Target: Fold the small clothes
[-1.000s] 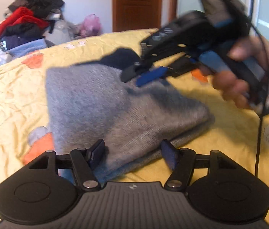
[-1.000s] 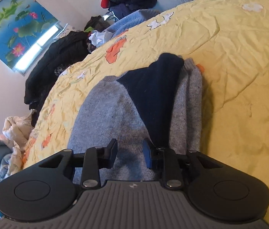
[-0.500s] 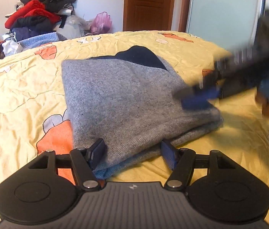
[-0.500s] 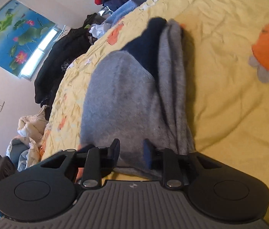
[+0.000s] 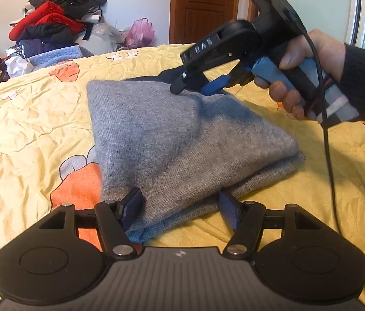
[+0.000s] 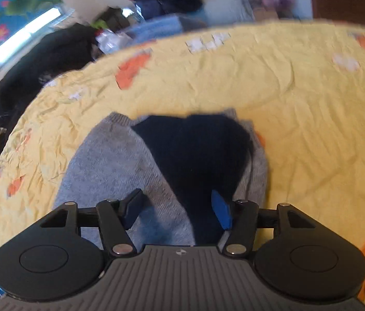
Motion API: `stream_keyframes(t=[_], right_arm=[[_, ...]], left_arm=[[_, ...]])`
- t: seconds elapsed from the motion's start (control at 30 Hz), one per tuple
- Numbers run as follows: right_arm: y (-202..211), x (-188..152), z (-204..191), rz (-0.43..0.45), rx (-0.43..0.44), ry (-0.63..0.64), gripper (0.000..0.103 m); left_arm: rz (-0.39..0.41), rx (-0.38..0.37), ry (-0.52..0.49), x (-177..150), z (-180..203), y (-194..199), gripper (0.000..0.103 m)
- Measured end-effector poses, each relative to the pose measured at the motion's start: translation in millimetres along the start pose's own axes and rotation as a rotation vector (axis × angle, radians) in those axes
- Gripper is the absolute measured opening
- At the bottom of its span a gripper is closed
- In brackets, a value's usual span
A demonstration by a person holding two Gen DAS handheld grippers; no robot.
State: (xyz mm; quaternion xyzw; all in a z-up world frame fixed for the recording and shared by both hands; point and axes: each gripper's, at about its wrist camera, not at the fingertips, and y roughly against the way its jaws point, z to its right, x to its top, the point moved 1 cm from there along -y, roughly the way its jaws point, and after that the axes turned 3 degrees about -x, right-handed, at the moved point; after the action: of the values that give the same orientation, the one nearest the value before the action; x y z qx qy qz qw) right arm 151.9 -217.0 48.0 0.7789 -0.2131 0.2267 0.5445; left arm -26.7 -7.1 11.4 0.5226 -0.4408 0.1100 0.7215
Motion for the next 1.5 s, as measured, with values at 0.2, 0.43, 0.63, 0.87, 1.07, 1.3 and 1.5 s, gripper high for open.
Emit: stream_keyframes(t=[0.2, 0.43, 0.63, 0.87, 1.07, 1.3, 1.5], right_arm=[[27, -10, -15, 0.044, -0.025, 0.004, 0.062], [42, -49, -10, 0.004, 0.042, 0.058, 0.054], [74, -12, 19, 0.125, 0.077, -0.101, 0.057], [26, 19, 54, 0.035, 0.088, -0.268, 0.057], [27, 13, 34, 0.095, 0.040, -0.136, 0.018], [31, -3, 57, 0.064, 0.070, -0.268, 0.054], [75, -56, 66, 0.031, 0.203, -0.276, 0.089]], left_arm=[[0.001, -0.026, 0.040, 1, -5, 13, 0.065], [0.006, -0.009, 0.022, -5, -6, 21, 0.065], [0.045, 0.042, 0.007, -12, -8, 38, 0.065], [0.037, 0.080, -0.010, -18, -6, 31, 0.065], [0.027, 0.112, -0.016, -21, -12, 33, 0.065], [0.027, -0.003, 0.161, -23, -36, 41, 0.065], [0.046, -0.186, 0.514, -16, -87, 40, 0.068]])
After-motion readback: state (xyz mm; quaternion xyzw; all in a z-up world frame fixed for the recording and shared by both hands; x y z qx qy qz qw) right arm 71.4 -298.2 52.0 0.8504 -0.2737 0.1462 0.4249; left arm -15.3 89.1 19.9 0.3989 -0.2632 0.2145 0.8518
